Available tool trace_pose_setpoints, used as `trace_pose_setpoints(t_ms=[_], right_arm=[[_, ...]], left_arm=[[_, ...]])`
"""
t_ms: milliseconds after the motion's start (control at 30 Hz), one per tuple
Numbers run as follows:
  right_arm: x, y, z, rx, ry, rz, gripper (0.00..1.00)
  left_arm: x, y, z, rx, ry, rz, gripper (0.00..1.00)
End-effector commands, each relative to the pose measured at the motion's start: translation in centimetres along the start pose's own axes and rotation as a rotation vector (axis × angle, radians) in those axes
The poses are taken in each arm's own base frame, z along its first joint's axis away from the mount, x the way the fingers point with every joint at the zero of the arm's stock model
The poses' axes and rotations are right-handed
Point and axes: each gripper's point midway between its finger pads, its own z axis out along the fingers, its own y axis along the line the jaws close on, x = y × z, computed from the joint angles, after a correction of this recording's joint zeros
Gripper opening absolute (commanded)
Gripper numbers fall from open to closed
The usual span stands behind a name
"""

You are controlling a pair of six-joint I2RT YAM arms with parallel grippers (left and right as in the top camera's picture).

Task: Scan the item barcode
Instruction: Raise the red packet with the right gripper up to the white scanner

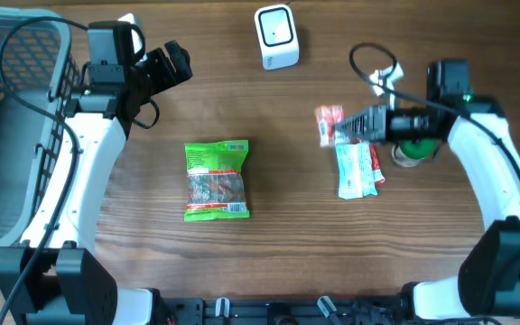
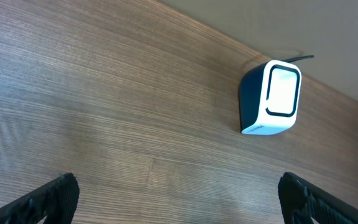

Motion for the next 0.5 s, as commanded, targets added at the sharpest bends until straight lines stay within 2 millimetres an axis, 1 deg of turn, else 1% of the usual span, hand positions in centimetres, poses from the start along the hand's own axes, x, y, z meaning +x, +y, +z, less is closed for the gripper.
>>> trace_pose_setpoints(t_ms=[0,100,133,167,233,300,333,400,467], right_arm=[[-3.3,2.3,-3.0,0.239,-0.054,-0.011,0.04],[-4.8,5.7,-5.3,0.288,-0.087,-0.077,0.04],[-5.7,7.9,-6.7,0.296,-0.117,-0.12,0.04],[-6.0,9.2,-7.5,0.295,-0.131,-0.146,0.04],[-6.6,12.5,-9.6,0.287,-0.172,-0.196,0.04],[-7.0,14.6,-11.0,0.292,-0.209,-0.225,0.04],[-7.3,14.8,-11.8,0.331,-0.234,-0.221,0.04],[-7.9,13.8,-13.1,0.461,-0.294,-0.17,0.04],[-8.4,12.9,-13.2,0.572,-0.326,-0.145,0.04]], left_arm=[[-0.2,0.2,0.3,-0.007,-0.001,0.006,1.0],[-0.2,0.2,0.3,-0.007,-0.001,0.006,1.0],[-0.2,0.2,0.3,-0.007,-0.001,0.006,1.0],[-0.2,0.2,0.3,-0.007,-0.001,0.006,1.0],[-0.2,0.2,0.3,-0.007,-0.001,0.006,1.0],[-0.2,0.2,0.3,-0.007,-0.001,0.006,1.0],[-0.2,0.2,0.3,-0.007,-0.001,0.006,1.0],[-0.2,0.2,0.3,-0.007,-0.001,0.006,1.0],[-0.2,0.2,0.3,-0.007,-0.001,0.006,1.0]])
